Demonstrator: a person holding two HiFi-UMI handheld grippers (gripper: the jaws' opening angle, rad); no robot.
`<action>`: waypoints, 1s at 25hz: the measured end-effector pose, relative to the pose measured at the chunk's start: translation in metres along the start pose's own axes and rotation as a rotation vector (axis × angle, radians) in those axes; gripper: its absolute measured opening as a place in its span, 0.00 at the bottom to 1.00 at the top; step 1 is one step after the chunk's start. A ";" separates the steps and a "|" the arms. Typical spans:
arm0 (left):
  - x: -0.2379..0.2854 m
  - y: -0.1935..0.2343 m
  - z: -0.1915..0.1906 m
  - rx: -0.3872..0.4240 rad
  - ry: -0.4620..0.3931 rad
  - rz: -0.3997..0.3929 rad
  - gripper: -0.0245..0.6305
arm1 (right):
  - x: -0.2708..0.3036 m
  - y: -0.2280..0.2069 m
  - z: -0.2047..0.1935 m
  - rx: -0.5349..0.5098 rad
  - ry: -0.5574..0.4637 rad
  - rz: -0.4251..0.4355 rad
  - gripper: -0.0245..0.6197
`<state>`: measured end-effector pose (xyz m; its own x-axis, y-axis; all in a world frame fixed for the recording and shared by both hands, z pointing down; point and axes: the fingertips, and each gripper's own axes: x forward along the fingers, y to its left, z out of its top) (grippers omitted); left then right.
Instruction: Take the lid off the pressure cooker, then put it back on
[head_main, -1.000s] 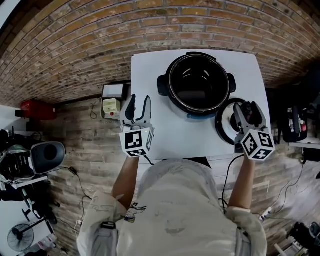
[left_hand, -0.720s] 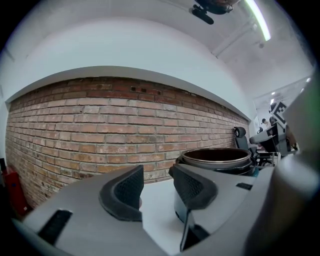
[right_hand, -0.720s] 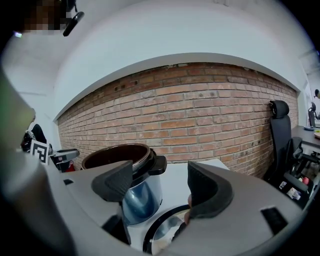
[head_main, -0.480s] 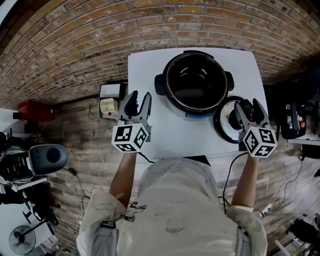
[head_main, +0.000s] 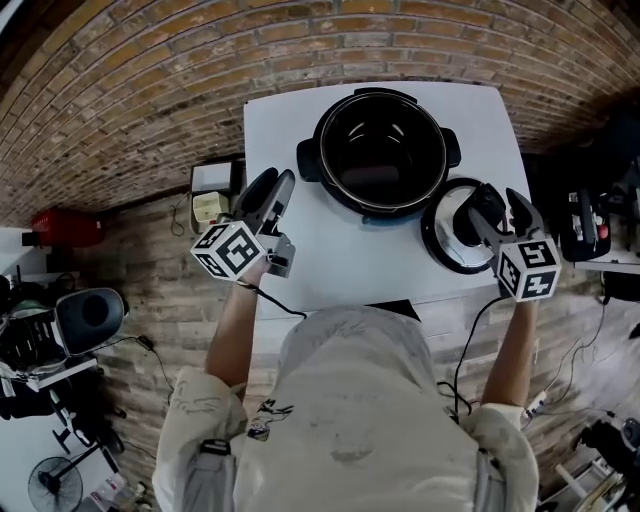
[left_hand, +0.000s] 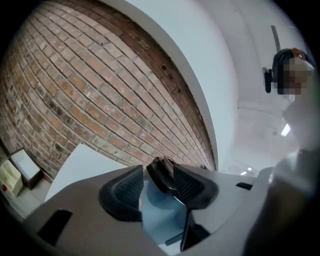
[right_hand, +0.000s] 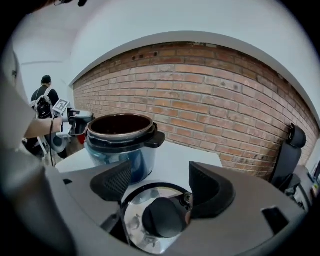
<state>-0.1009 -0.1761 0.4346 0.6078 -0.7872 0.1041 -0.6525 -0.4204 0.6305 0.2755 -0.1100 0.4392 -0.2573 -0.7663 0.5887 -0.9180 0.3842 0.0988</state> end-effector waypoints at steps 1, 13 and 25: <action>0.001 0.001 0.000 -0.055 0.003 -0.027 0.35 | 0.001 0.001 -0.006 -0.028 0.038 0.020 0.62; 0.034 -0.003 -0.008 -0.517 0.115 -0.277 0.35 | 0.021 0.006 -0.075 -0.165 0.352 0.198 0.63; 0.059 -0.012 -0.024 -0.671 0.346 -0.384 0.34 | 0.041 0.002 -0.116 -0.242 0.539 0.285 0.63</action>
<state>-0.0460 -0.2070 0.4512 0.9082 -0.4156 -0.0501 -0.0316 -0.1874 0.9818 0.2981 -0.0808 0.5571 -0.2355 -0.2758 0.9319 -0.7258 0.6876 0.0201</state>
